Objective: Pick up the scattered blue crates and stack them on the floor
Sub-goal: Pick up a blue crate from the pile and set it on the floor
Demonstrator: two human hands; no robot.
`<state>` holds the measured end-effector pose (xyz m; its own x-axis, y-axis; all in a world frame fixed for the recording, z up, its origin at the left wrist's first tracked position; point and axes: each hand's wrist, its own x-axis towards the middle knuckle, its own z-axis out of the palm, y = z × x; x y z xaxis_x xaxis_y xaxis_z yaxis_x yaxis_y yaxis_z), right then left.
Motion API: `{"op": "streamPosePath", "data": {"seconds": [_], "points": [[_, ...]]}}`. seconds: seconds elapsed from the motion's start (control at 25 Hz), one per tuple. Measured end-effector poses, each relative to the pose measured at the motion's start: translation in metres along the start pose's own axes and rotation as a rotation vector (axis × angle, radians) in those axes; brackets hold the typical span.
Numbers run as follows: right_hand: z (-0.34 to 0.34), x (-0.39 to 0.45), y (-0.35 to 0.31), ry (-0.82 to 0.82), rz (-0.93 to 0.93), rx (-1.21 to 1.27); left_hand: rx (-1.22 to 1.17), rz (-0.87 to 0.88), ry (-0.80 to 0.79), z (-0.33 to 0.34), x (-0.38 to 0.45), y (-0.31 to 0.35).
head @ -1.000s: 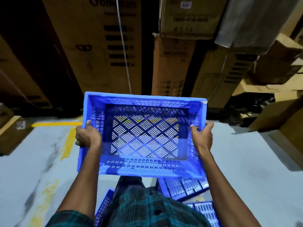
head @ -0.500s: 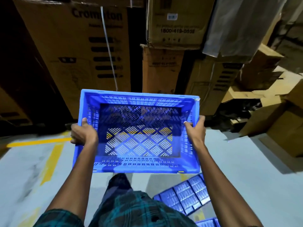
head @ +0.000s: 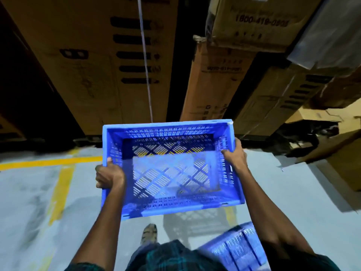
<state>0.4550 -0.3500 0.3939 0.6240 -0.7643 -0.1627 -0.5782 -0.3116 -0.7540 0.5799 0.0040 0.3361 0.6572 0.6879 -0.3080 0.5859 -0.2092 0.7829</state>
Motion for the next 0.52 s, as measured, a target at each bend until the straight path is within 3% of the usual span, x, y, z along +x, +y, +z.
{"op": "streamPosePath", "data": {"seconds": [0.16,0.52], "points": [[0.027,0.046,-0.023,0.030,0.138,-0.086,0.092,-0.009,-0.048,0.044,0.042,0.028],[0.061,0.154,0.011,-0.048,0.268,-0.101,0.209,-0.007,-0.175,0.169,0.067,0.055]]}}
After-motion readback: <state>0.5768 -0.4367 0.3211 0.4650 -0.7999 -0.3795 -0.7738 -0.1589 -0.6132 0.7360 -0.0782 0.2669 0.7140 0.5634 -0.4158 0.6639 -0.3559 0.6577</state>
